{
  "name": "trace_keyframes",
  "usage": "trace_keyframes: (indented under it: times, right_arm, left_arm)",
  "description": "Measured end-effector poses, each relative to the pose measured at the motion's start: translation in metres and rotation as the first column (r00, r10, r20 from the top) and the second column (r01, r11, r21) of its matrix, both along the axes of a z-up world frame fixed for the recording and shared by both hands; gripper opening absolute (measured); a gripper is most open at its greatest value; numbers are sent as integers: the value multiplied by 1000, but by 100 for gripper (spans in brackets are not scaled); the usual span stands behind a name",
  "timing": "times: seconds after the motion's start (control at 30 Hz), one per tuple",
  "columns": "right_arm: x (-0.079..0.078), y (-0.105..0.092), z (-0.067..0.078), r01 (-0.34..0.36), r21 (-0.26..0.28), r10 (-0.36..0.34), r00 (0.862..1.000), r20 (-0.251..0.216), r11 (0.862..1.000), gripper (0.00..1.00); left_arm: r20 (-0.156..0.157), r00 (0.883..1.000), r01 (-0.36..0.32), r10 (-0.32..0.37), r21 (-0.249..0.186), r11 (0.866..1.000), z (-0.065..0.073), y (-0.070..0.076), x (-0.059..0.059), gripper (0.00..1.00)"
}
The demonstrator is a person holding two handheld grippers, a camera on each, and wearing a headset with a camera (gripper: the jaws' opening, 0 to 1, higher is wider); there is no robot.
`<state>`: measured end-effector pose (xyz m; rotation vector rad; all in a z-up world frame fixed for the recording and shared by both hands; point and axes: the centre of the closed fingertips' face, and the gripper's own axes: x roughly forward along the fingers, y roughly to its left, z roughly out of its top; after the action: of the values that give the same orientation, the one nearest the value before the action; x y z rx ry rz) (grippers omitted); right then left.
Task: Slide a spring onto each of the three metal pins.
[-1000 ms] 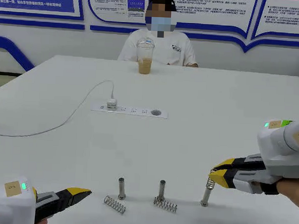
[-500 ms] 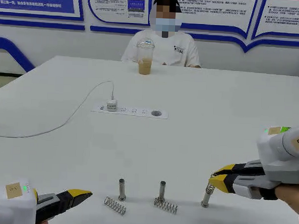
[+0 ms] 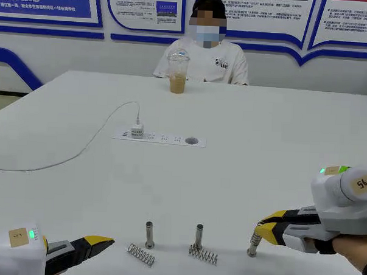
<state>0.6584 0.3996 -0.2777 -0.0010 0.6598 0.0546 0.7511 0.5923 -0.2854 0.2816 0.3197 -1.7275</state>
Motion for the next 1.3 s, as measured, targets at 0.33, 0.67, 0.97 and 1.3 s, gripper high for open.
trace_keyframes:
  times: [0.33, 0.67, 0.97, 1.3]
  right_arm:
    - [1, 2, -13, -11, -4, 11, 1000, -27, 1000, 12]
    - [1, 2, -23, -18, -10, 18, 999, -44, 1000, 12]
    - [1, 3, -27, -22, -12, 22, 999, -49, 1000, 12]
    - [-2, 4, -37, -27, -11, 26, 997, -73, 1000, 12]
  left_arm:
    - [-3, 1000, -1, 1, 2, 1000, -2, 0, 0, 63]
    - [-6, 1000, -3, 3, 7, 1000, -4, 0, -1, 63]
    - [-8, 1000, -2, 2, 9, 1000, -5, -1, -2, 63]
    - [-8, 1000, -4, 4, 9, 1000, -5, -1, -1, 63]
